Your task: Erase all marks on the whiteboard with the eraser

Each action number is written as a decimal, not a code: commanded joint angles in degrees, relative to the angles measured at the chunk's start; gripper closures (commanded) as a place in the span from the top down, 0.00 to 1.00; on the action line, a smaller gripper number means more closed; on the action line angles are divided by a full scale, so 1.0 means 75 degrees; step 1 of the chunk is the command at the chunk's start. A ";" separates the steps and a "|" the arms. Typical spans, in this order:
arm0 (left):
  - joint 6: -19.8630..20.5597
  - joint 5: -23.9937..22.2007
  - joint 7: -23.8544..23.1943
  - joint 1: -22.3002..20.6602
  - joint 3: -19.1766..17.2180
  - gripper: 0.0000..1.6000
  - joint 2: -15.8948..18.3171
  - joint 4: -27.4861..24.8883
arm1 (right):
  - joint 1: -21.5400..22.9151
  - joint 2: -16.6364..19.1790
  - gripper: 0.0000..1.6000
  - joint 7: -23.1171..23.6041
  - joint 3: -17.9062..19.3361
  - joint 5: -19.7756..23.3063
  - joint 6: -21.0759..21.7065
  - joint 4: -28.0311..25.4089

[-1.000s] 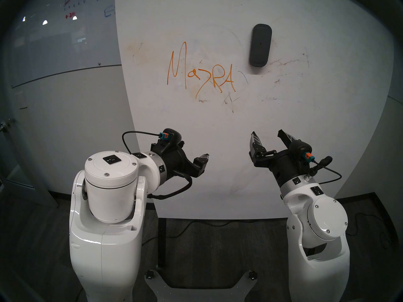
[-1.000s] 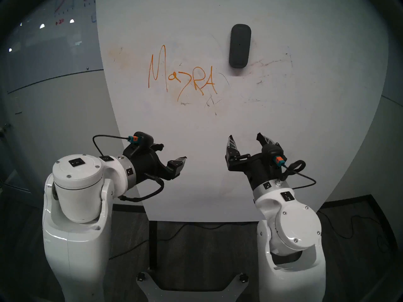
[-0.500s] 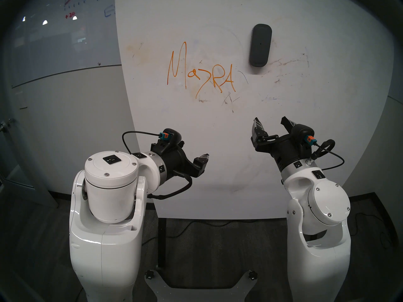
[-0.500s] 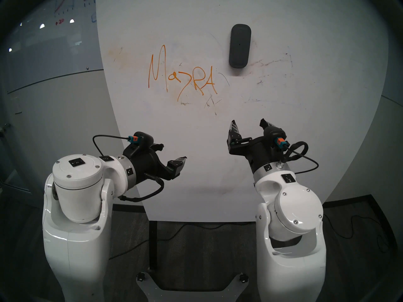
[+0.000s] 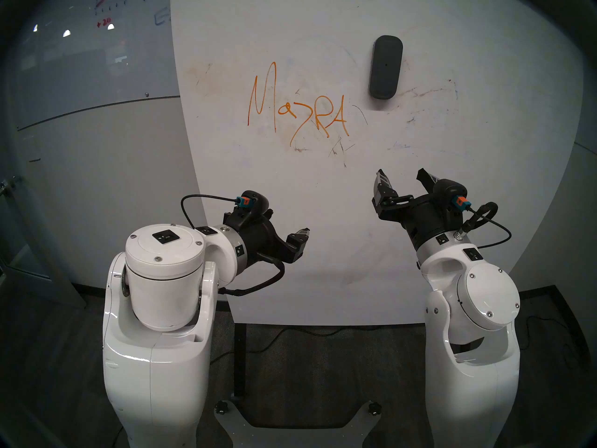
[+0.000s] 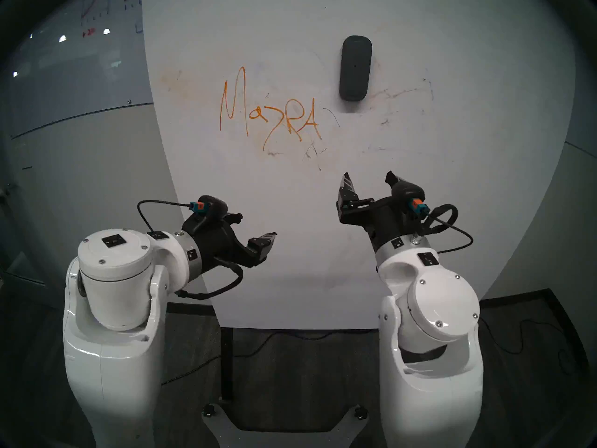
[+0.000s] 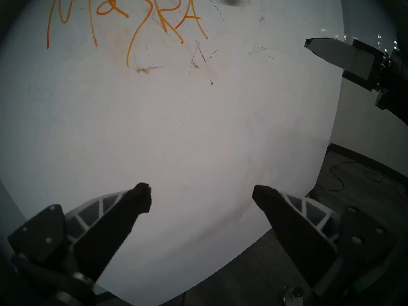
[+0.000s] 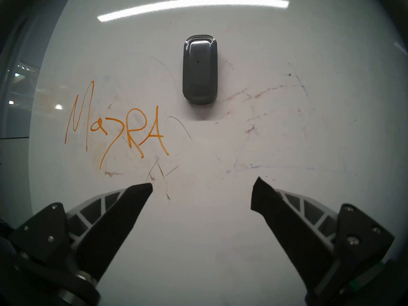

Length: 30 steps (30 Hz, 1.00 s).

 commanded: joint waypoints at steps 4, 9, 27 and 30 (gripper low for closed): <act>-0.0003 -0.0001 -0.0001 -0.0005 -0.0001 1.00 -0.0001 -0.0112 | 0.0755 0.0247 1.00 0.0032 -0.0135 -0.0364 -0.0046 0.0080; -0.0005 -0.0002 -0.0001 -0.0009 -0.0001 1.00 -0.0001 -0.0107 | 0.1238 0.0173 1.00 0.0042 -0.0184 -0.0456 0.0126 0.0135; -0.0008 -0.0004 -0.0001 -0.0018 -0.0001 1.00 -0.0003 -0.0089 | 0.2575 -0.0235 1.00 0.0240 -0.0251 -0.0405 0.0905 0.0062; -0.0009 -0.0004 -0.0001 -0.0019 -0.0001 1.00 -0.0003 -0.0086 | 0.2822 -0.0257 1.00 0.0263 -0.0245 -0.0432 0.1034 0.0121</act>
